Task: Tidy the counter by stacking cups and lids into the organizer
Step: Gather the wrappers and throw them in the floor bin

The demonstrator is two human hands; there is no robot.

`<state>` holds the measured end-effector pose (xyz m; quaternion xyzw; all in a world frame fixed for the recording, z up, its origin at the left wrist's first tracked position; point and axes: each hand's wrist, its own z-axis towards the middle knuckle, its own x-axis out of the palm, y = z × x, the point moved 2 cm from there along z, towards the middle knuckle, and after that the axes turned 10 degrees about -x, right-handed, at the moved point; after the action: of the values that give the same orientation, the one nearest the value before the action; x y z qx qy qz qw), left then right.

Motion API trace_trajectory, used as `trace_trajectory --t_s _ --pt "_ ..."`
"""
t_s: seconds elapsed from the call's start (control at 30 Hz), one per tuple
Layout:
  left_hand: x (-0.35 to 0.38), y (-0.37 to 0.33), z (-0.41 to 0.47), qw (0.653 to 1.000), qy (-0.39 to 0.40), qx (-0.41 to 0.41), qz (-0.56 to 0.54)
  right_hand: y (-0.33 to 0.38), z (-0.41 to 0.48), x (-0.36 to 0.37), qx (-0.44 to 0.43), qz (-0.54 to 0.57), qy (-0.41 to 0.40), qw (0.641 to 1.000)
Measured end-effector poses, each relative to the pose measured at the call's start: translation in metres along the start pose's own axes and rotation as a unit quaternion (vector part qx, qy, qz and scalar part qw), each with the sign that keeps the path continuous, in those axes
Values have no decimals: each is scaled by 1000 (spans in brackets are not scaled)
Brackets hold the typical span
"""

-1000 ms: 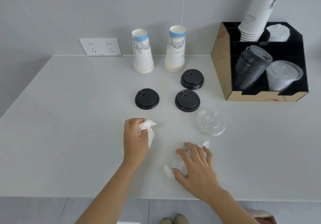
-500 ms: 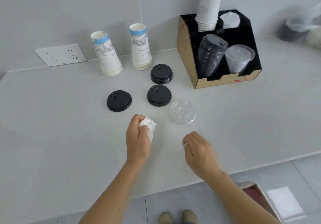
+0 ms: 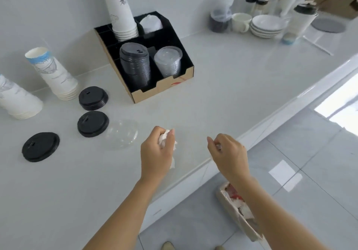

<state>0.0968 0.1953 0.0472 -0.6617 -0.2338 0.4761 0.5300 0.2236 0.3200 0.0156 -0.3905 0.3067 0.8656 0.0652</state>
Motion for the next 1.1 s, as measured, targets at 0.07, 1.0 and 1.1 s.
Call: trace_trajectory --t_s 0.07,1.0,1.1 --pt "28 -10 -10 1000 25 1 5 -28 -5 -17 26 -1 -2 1000" --pt "506 371 -94 928 337 -31 159 -446 -352 164 366 -114 19 923" --pt "545 432 -95 903 362 -10 232 -479 -387 219 362 -129 51 922"
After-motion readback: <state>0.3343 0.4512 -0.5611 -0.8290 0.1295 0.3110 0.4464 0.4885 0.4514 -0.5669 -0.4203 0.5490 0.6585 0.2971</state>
